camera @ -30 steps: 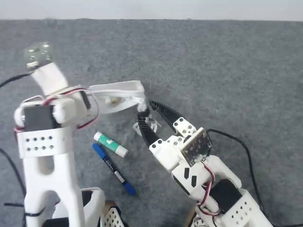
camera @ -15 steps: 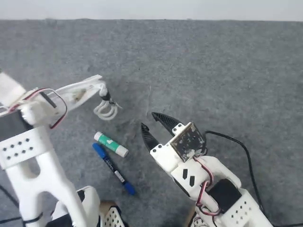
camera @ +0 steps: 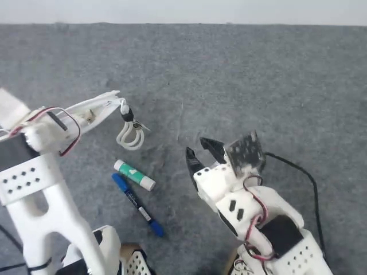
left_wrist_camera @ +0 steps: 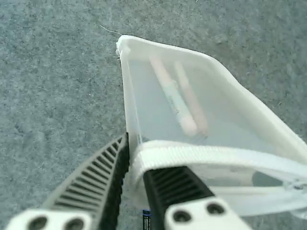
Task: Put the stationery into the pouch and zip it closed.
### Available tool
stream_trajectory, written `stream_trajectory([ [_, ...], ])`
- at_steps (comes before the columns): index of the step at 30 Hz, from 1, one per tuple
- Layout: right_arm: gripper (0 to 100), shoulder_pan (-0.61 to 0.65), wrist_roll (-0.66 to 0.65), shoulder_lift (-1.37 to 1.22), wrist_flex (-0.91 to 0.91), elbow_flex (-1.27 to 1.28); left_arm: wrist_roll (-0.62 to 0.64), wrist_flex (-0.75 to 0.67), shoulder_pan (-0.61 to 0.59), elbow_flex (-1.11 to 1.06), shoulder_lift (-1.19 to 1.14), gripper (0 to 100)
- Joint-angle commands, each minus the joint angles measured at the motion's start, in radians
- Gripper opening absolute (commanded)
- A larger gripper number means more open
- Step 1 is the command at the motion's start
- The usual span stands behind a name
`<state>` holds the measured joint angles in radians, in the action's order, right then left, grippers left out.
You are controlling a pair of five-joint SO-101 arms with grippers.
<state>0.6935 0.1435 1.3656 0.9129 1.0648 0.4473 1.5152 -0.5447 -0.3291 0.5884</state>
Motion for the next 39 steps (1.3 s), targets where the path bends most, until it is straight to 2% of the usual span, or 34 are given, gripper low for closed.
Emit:
stream_trajectory([
  [1, 11.7, -0.008, 0.083, -0.133, 0.068, -0.138, 0.014, -0.028, -0.008, 0.064, 0.012, 1],
  [9, 11.7, -0.015, 0.239, -0.453, 0.113, -0.256, 0.014, -0.028, -0.009, 0.064, 0.012, 1],
  [17, 11.7, -0.101, 0.330, -0.728, 0.117, -0.336, 0.014, -0.032, -0.011, 0.051, 0.011, 1],
  [25, 11.8, -0.105, 0.436, -1.013, 0.266, -0.505, 0.014, -0.032, -0.009, 0.050, 0.011, 1],
  [34, 11.8, -0.107, 0.451, -1.274, 0.282, -0.594, 0.014, -0.032, -0.009, 0.050, 0.011, 1],
  [39, 11.8, -0.148, 0.442, -1.419, 0.280, -0.649, 0.014, -0.032, -0.011, 0.048, 0.011, 1],
])
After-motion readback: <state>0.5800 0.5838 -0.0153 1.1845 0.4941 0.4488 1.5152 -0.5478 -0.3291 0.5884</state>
